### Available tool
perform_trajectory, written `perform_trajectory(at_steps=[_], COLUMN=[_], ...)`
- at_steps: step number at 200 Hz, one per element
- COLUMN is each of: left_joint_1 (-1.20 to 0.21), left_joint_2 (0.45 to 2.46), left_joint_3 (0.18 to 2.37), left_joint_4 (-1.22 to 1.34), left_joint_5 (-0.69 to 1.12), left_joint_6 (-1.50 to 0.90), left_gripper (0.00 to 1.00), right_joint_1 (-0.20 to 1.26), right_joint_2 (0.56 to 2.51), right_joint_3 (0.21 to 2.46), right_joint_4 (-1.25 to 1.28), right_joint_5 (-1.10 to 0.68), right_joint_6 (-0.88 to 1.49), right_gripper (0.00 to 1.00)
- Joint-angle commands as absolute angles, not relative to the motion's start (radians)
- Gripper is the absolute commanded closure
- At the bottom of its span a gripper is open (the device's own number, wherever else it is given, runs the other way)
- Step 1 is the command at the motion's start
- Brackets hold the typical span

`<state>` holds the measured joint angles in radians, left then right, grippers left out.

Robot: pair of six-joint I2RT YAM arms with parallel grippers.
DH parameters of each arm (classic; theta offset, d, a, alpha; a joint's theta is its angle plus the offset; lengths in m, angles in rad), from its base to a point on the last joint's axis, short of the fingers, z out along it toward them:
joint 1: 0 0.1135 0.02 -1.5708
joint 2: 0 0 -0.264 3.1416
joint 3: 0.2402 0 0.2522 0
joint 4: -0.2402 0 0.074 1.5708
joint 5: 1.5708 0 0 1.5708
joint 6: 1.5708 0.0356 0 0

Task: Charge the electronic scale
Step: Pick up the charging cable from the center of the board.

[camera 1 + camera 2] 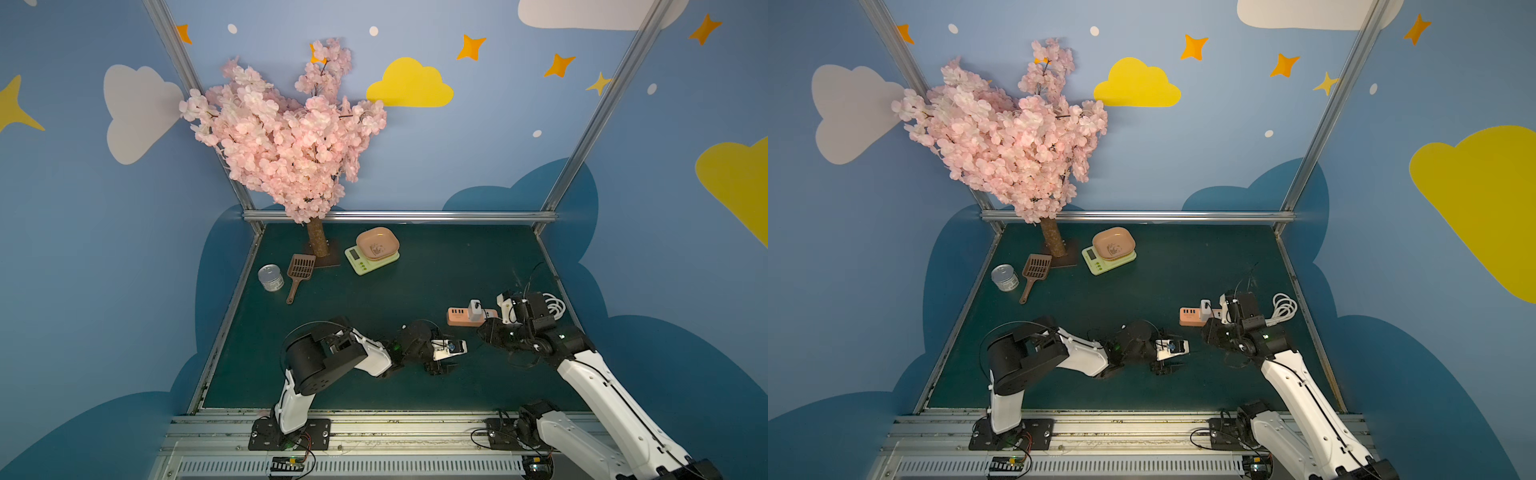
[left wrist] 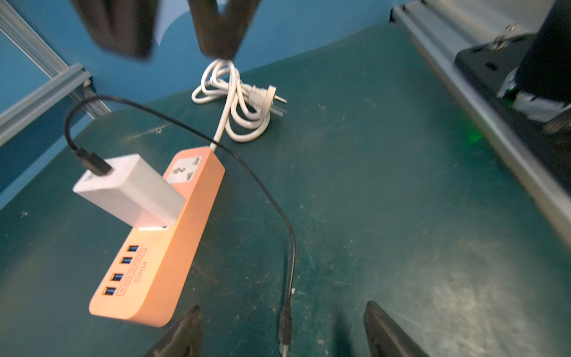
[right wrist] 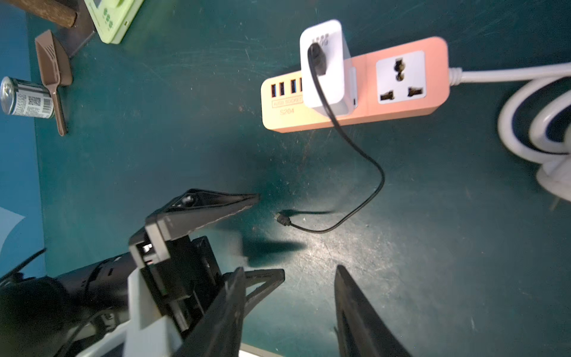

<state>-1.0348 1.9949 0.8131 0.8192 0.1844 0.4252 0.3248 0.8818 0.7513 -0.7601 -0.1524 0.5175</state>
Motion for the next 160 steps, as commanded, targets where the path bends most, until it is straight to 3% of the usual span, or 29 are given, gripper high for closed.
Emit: perform_trajectory(at_steps=[1,37,62,160], left_joint_1=[-1.032,-1.026,-1.013,-0.991], left_joint_2=[2.035,2.069,2.076,2.103], left_joint_3=[0.846,0.879,0.903,0.948], left_joint_4=[0.822,0.766,0.712,0.646], left_joint_5=[0.164,0.166,0.180,0.226], left_joint_6=[0.404,0.392,0.381,0.347], left_gripper=[0.22,0.32,0.47,0.79], right_joint_1=[0.306,0.289,0.280,0.265], right_joint_2=[0.885,0.905,0.909,0.904], right_joint_3=[0.751,0.757,0.762,0.735], right_joint_4=[-0.729,-0.714,-0.708,-0.664], right_joint_5=[-0.140,-0.171,-0.182,-0.273], right_joint_6=[0.503,0.490,0.480,0.438], right_gripper=[0.55,0.60,0.62,0.71])
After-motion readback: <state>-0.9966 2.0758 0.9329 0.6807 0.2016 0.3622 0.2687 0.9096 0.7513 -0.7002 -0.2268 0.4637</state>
